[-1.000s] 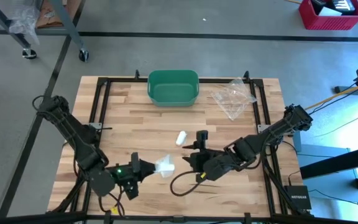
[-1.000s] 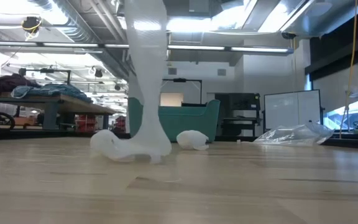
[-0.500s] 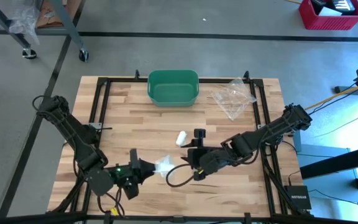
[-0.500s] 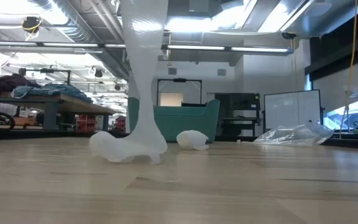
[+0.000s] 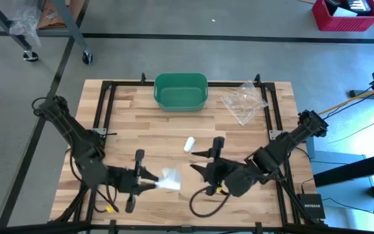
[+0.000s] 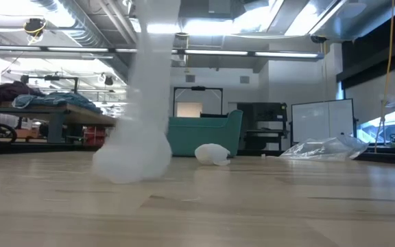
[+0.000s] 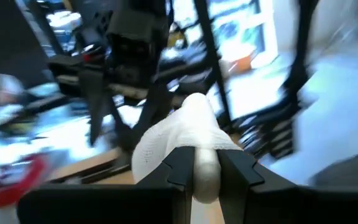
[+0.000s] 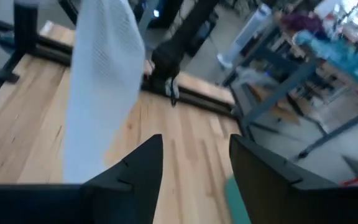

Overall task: Roll bandage
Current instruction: Roll the bottom white bandage

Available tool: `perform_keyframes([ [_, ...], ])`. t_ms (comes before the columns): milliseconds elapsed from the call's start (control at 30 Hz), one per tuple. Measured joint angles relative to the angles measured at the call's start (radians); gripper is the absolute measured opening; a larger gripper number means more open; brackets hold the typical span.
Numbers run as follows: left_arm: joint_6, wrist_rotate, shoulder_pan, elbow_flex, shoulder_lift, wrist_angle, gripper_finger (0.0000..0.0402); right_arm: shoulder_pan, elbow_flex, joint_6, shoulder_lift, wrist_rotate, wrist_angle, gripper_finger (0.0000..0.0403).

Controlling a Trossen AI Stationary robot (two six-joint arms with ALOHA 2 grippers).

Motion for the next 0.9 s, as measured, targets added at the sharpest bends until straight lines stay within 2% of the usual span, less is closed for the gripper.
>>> perform_keyframes([
  [67,-0.051,0.061,0.002,0.002,-0.006,0.035,0.0040,0.015,0.000,-0.039,0.000,-0.002,0.059,0.0188],
  [133,-0.074,0.105,-0.002,0.002,-0.005,0.065,0.0040,0.018,0.000,-0.074,0.000,-0.047,0.128,0.0188],
  [267,-0.097,0.192,-0.010,0.002,-0.004,0.155,0.0040,0.010,0.000,-0.110,0.000,-0.275,0.250,0.0188],
  [367,-0.099,0.204,-0.021,0.002,-0.005,0.191,0.0040,-0.016,0.000,-0.109,0.007,-0.454,0.338,0.0188],
  [433,-0.086,0.204,-0.030,0.002,-0.004,0.199,0.0040,-0.022,0.000,-0.098,0.011,-0.511,0.382,0.0188],
  [900,-0.052,0.204,-0.040,0.002,-0.004,0.258,0.0040,-0.079,0.000,-0.068,0.113,-0.571,0.667,0.0188],
])
